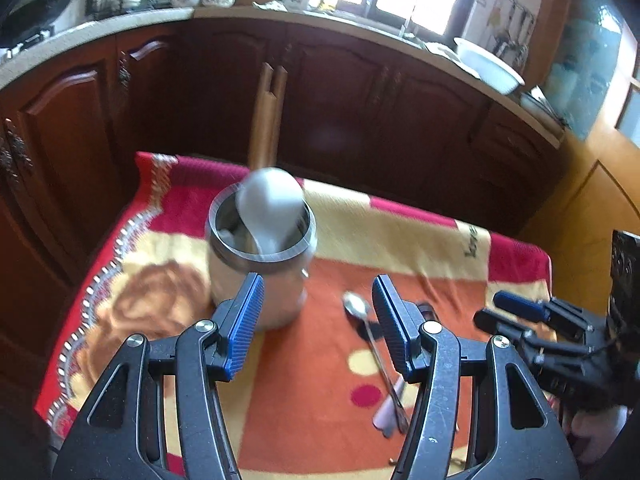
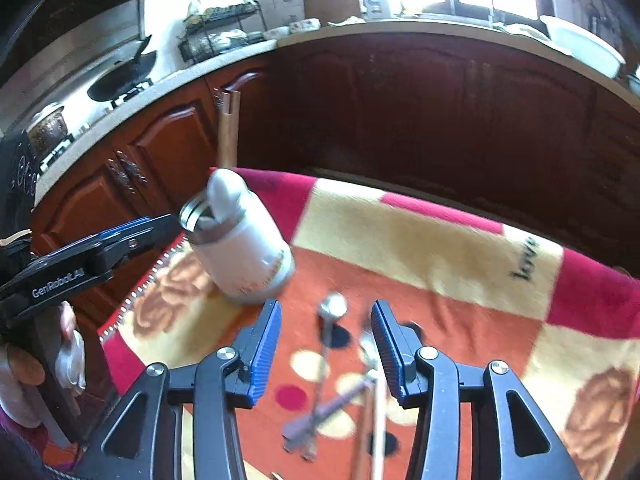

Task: Organize utensils
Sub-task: 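Move both open tools back over the remaining utensils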

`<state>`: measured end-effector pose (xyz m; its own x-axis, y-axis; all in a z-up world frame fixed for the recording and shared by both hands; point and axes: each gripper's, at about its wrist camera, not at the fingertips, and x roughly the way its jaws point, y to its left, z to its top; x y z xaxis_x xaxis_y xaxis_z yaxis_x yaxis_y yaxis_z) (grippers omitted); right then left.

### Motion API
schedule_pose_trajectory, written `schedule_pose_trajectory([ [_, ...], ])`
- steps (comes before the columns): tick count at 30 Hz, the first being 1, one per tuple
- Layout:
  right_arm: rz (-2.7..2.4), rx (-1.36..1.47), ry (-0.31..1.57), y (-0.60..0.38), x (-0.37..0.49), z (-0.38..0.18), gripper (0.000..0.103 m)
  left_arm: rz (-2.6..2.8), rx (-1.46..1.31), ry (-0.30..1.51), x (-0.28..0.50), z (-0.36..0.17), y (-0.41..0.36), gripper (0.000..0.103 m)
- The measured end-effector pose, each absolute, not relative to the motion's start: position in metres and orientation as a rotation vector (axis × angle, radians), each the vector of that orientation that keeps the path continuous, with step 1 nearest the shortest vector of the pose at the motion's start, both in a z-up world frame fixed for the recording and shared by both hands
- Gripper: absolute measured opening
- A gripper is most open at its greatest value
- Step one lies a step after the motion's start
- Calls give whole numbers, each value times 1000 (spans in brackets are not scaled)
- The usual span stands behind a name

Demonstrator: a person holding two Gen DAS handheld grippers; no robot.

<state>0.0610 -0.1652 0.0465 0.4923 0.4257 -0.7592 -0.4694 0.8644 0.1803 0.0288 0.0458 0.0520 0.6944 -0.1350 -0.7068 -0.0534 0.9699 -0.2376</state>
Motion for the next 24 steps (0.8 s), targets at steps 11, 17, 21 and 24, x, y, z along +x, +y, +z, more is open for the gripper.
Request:
schedule_pose_trajectory([
  [11, 511, -5, 1053, -218, 69, -6, 32, -123, -260, 941, 27, 9, 13, 56],
  [17, 512, 18, 1109, -211, 96, -34, 27, -126, -261, 993, 28, -8, 10, 56],
  [21, 497, 39, 1123, -208, 113, -49, 20, -127, -262, 1013, 31, -16, 10, 56],
  [24, 500, 34, 1119, -206, 120, -55, 18, -130, -266, 1028, 35, -22, 10, 56],
])
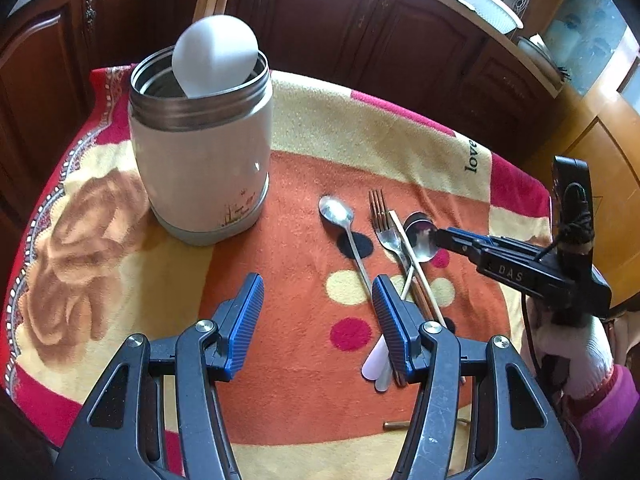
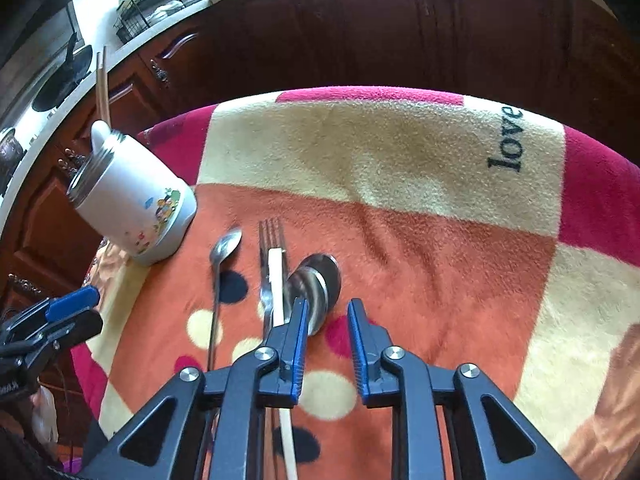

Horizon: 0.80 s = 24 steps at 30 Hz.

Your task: Organize utensils

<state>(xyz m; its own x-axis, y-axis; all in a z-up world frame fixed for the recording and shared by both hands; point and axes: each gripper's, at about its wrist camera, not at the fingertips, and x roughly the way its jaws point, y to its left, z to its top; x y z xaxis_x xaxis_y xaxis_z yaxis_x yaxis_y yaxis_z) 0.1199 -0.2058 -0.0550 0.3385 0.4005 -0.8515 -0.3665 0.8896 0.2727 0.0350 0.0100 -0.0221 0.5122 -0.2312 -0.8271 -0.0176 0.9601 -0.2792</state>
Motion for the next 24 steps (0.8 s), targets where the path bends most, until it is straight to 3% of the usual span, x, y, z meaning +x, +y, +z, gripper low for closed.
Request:
schedule_pose_trajectory([
  [10, 532, 51, 1110, -208, 125, -65, 5, -136, -284, 1063, 49, -34, 3, 56],
  [17, 513, 7, 1084, -238, 111, -56, 5, -122, -275, 1080, 62, -39, -7, 56],
  [24, 490, 161, 1059, -292, 99, -42, 4, -80, -301, 1101, 87, -48, -17, 56],
])
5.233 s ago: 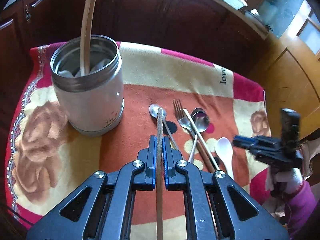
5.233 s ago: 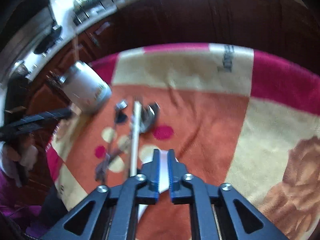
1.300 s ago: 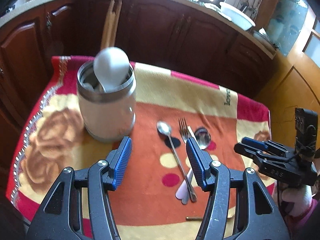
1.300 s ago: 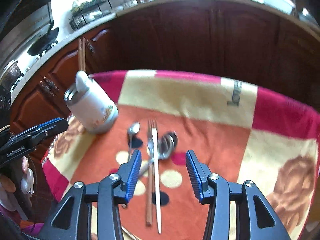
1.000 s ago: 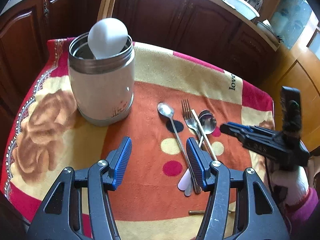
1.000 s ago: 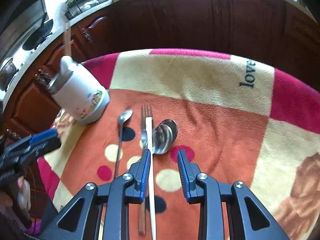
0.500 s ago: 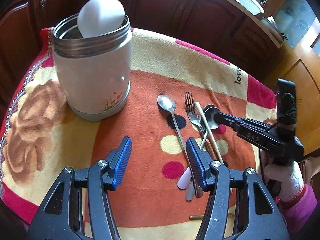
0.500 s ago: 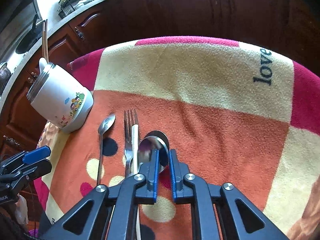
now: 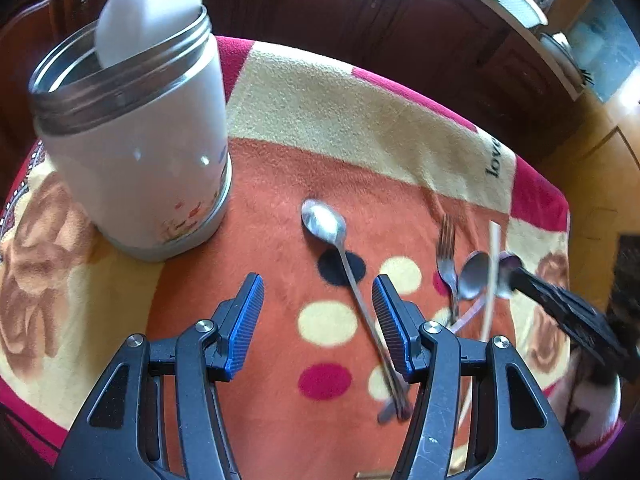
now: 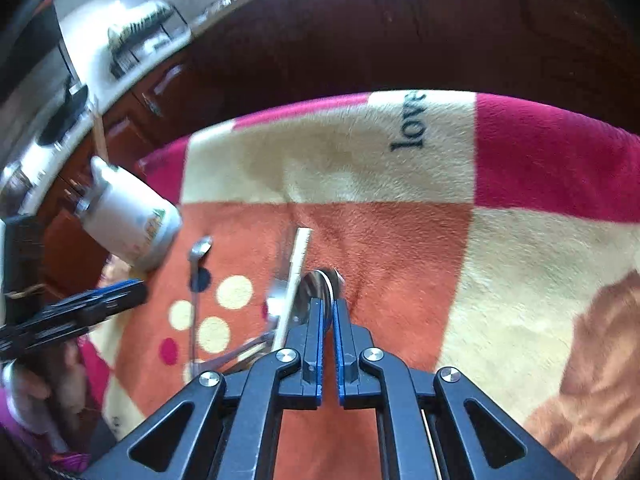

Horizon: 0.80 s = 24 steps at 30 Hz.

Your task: Organize utensils

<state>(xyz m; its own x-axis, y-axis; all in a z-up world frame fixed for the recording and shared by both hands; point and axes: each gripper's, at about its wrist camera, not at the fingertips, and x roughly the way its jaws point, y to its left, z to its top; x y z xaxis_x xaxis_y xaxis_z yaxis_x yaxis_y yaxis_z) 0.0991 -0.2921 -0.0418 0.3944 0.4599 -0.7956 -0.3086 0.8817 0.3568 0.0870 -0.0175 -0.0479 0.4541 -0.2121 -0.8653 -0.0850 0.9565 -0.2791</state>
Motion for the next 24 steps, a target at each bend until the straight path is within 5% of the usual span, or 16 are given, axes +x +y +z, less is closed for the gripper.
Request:
schedule_pose_trajectory([
  [13, 369, 205, 1052, -364, 97, -45, 3, 24, -352, 1186, 142, -75, -37, 56],
  [17, 345, 202, 1031, -375, 97, -42, 3, 3, -323, 1172, 148, -73, -43, 27],
  [24, 301, 189, 959, -388, 92, -22, 2, -124, -385, 1171, 135, -64, -30, 25],
])
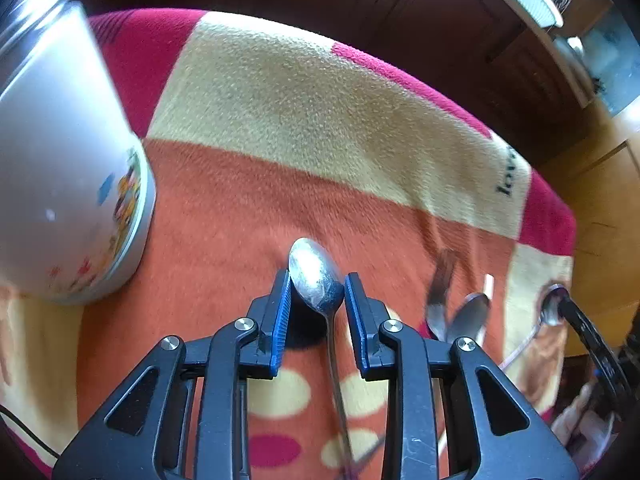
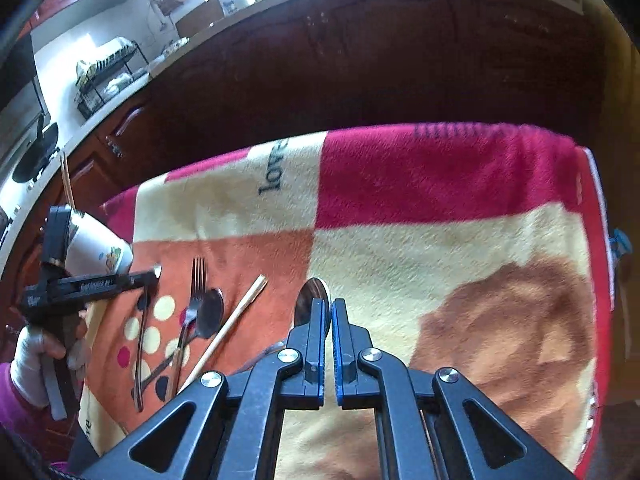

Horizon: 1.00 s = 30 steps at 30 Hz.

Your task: Organize utensils

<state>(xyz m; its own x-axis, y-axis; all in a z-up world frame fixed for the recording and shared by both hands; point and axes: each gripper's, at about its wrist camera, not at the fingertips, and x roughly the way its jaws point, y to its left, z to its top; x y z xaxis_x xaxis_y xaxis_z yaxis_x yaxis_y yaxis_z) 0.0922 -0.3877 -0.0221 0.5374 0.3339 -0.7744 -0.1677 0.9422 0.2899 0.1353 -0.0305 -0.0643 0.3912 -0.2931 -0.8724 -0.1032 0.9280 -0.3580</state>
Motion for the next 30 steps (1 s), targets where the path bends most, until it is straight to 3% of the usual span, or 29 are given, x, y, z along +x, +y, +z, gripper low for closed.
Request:
schedule_pose_trajectory([
  [5, 294, 172, 899, -388, 88, 6, 2, -180, -406, 1125, 111, -38, -16, 22],
  [7, 298, 145, 876, -381, 84, 18, 3, -208, -399, 1103, 102, -26, -13, 1],
  [18, 350, 78, 760, -351, 65, 78, 2, -270, -392, 1025, 60, 7, -7, 1],
  [30, 462, 26, 692, -289, 60, 121, 2, -263, -356, 868, 35, 81, 23, 1],
])
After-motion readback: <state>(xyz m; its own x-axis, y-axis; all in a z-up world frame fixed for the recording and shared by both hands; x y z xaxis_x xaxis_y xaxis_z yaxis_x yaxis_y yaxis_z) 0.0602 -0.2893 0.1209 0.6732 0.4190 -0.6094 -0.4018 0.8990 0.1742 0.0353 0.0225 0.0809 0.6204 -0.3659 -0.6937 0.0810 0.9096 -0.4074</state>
